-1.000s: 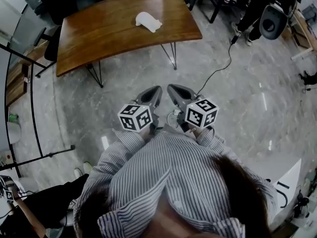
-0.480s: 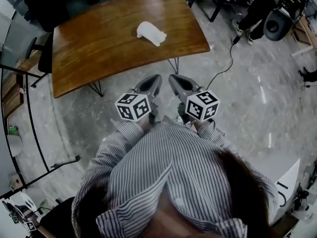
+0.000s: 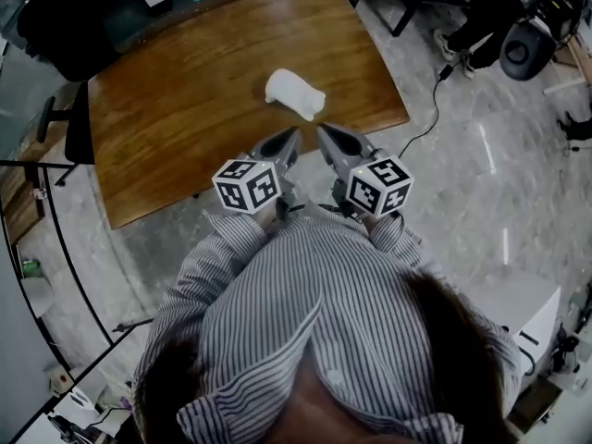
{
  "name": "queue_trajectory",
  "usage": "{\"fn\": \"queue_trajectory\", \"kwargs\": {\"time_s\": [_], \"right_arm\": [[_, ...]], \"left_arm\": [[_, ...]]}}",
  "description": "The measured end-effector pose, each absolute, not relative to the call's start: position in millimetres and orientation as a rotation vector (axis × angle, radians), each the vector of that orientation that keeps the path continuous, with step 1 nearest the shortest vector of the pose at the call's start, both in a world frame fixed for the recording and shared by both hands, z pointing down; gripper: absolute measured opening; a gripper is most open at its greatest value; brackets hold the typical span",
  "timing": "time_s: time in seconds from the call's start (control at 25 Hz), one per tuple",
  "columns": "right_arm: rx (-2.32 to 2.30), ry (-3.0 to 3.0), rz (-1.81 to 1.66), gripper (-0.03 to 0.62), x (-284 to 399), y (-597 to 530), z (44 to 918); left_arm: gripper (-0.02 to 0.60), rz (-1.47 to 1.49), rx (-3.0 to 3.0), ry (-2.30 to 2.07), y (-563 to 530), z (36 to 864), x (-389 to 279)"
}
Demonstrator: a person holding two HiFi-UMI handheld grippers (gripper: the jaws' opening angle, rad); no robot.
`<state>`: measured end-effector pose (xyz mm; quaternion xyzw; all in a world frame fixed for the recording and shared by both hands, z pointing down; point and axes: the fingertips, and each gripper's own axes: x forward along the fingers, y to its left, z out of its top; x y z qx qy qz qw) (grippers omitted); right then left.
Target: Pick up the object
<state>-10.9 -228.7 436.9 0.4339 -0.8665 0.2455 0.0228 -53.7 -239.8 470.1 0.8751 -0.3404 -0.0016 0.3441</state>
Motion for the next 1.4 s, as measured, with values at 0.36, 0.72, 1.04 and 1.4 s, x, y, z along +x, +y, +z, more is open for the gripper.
{"fn": "queue_trajectory", "kwargs": {"time_s": [0.36,0.72,1.04,1.4], "right_arm": [[1.318,-2.650,0.834,0.002,-10,-268,455],[1.232,-2.629,0.903,0.002,-12,-285,468],[1.217,-2.558,1.017,0.002,4,-284,498],[1.206,-2.467,1.092,0.002,19,-284,534]], "left_arm": [[0.002,-0.004,2.150,-0.938,-283,497,-71],[0.058,0.018,2.037,-0.955,-299,525,-69],[0.112,0.003,1.888,-1.020,-322,562,-75],[0.201,0.004,1.739,-1.042,-340,609,-65]]}}
